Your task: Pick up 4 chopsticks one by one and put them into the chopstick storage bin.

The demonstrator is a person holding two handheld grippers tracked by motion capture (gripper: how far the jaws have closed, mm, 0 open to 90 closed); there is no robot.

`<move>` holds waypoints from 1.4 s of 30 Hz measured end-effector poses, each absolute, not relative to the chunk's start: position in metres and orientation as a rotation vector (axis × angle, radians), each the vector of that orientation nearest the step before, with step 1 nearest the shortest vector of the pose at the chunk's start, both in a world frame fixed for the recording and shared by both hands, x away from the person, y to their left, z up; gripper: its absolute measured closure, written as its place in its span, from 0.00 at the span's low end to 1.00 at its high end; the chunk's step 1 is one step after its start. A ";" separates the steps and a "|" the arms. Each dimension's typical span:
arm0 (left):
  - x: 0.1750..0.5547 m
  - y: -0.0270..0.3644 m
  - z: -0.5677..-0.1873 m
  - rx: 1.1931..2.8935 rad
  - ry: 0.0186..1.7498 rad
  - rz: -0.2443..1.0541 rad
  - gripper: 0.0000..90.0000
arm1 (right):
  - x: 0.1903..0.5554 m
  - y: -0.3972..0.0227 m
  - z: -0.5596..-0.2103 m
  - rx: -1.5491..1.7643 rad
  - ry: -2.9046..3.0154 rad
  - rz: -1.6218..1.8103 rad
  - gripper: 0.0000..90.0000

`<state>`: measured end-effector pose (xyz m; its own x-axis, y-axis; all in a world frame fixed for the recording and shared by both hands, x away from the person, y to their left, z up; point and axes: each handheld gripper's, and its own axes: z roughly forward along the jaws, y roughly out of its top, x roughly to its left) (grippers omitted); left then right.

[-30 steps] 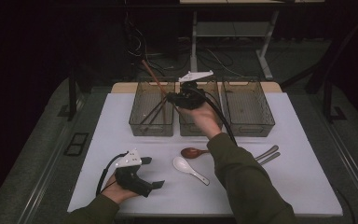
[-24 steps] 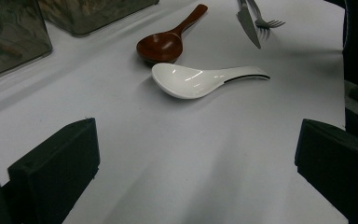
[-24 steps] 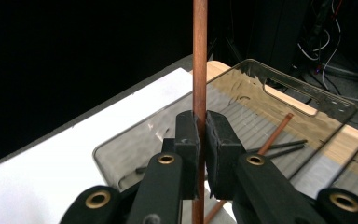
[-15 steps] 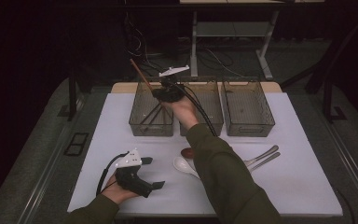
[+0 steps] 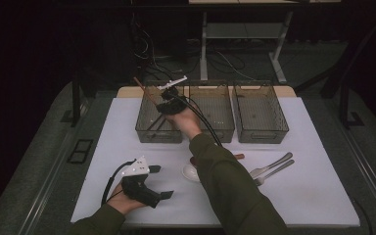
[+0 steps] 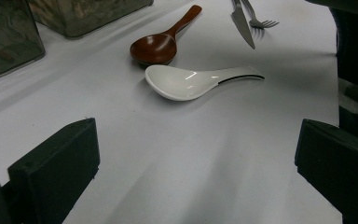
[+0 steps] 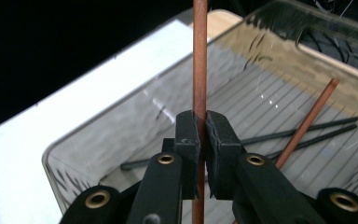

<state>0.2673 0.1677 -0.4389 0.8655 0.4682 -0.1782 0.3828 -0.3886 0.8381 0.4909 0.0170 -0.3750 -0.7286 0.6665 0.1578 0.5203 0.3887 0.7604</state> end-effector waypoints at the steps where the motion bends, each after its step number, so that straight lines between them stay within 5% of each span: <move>1: 0.267 0.168 -0.439 2.021 0.621 0.106 0.00 | 0.491 0.018 -0.376 1.067 2.480 1.239 0.93; 6: 0.267 0.168 -0.439 2.023 0.620 0.105 0.00 | 0.492 0.018 -0.381 1.090 2.519 1.167 0.91; 23: 0.267 0.168 -0.439 2.026 0.619 0.110 0.00 | 0.486 0.004 -0.368 1.045 2.551 1.208 0.49; 42: 0.269 0.168 -0.441 2.035 0.626 0.119 0.00 | 0.450 -0.049 -0.348 0.944 2.520 1.301 0.31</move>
